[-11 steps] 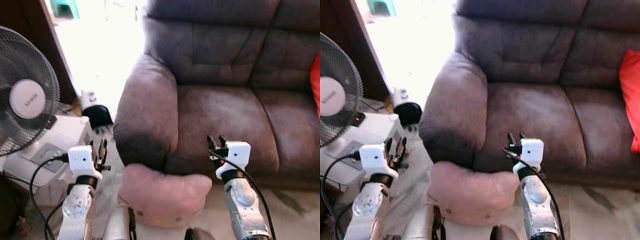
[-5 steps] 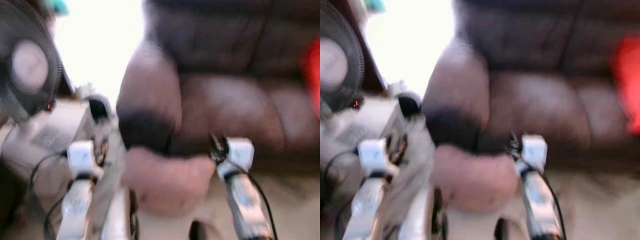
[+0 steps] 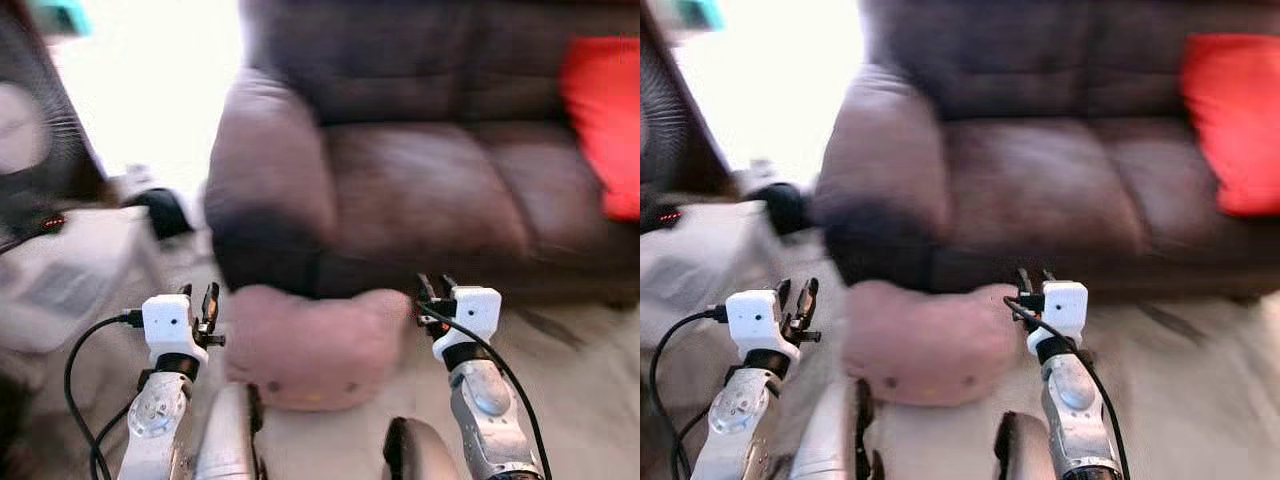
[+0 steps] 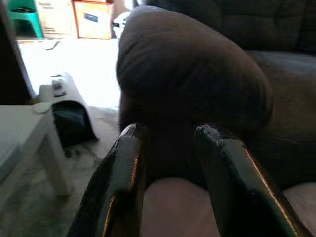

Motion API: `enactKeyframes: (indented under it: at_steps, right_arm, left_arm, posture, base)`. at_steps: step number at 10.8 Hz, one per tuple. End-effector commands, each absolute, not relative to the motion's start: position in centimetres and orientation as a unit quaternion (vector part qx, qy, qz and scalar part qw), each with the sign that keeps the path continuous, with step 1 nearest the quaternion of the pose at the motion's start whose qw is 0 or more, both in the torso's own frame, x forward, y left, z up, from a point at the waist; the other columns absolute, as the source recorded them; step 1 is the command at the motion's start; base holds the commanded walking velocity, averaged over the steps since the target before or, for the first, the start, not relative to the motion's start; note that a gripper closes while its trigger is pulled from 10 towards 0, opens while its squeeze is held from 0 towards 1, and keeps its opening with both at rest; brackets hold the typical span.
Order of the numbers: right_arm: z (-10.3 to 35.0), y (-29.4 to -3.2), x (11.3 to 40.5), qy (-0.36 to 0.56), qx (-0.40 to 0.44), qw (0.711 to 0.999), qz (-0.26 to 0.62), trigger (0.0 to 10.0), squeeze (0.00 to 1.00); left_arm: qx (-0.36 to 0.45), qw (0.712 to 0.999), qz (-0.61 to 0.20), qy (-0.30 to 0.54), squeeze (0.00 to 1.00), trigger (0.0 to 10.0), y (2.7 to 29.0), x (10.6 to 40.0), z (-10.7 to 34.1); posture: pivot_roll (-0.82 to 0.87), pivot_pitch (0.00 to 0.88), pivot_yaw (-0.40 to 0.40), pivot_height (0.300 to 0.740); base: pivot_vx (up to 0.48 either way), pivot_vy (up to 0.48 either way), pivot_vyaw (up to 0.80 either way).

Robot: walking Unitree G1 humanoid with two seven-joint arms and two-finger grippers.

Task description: Move the pillow to the sofa from floor

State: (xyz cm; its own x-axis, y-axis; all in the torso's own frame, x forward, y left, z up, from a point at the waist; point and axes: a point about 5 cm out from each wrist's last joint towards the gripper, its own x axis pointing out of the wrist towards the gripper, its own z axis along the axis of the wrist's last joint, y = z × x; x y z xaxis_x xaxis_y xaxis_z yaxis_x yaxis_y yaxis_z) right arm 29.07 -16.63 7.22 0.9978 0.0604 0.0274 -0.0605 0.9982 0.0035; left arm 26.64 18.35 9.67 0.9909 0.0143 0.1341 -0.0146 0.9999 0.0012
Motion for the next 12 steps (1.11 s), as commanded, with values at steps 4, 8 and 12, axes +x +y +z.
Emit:
enactKeyframes:
  at_steps: [4,8,12]
  right_arm:
    - [6.84,-16.9,28.98,-0.005,0.0,1.0,0.024,10.0,0.0]
    - [6.77,-16.83,28.95,-0.004,0.0,1.0,0.027,10.0,0.0]
    - [6.76,-16.63,28.94,-0.004,0.004,0.999,0.031,10.0,0.0]
  left_arm:
    - [-0.002,0.998,0.002,-0.061,0.0,10.0,18.2,26.74,9.64]
    - [-0.003,0.998,0.002,-0.059,0.0,10.0,18.17,26.76,9.61]
    - [-0.003,0.998,0.002,-0.058,0.0,10.0,18.21,26.75,9.61]
  posture:
    - [0.1,0.145,-0.053,0.579]
    - [0.1,0.147,-0.054,0.579]
    - [0.1,0.149,-0.054,0.571]
  base:
    - [0.0,0.0,0.0]
    - [0.0,0.0,0.0]
    - [0.0,0.0,0.0]
